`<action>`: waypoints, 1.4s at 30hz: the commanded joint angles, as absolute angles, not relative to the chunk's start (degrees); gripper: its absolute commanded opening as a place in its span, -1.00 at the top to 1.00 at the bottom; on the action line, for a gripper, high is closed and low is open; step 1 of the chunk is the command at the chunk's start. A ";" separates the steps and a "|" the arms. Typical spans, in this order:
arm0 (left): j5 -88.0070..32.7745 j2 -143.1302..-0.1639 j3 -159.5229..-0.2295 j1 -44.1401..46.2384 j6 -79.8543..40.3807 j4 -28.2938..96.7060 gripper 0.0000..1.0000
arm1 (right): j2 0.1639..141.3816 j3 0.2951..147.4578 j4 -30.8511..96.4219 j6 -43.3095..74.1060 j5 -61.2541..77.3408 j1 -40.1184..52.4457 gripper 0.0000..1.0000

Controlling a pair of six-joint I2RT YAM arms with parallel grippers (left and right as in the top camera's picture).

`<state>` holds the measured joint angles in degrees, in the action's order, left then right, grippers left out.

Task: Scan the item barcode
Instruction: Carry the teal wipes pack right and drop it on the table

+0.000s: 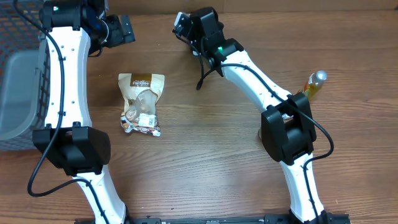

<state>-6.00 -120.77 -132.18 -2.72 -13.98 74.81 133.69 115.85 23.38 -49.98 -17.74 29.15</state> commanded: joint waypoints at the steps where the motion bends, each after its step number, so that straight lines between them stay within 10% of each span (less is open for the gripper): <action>1: -5.52 -119.72 -133.23 -2.61 -14.15 74.76 -0.99 | 134.63 115.81 26.28 -49.54 -15.20 29.50 0.93; 23: -5.52 -119.72 -133.23 -2.61 -14.15 74.78 -0.99 | 124.97 116.03 26.89 -39.97 -15.97 28.80 0.93; 32: -5.52 -119.72 -133.23 -2.61 -14.17 74.78 -0.99 | 115.33 115.77 59.27 -2.90 2.63 24.60 0.93; 42: -5.52 -119.72 -133.23 -2.61 -14.17 74.76 -0.99 | 119.42 114.52 87.24 -1.52 7.57 21.82 0.93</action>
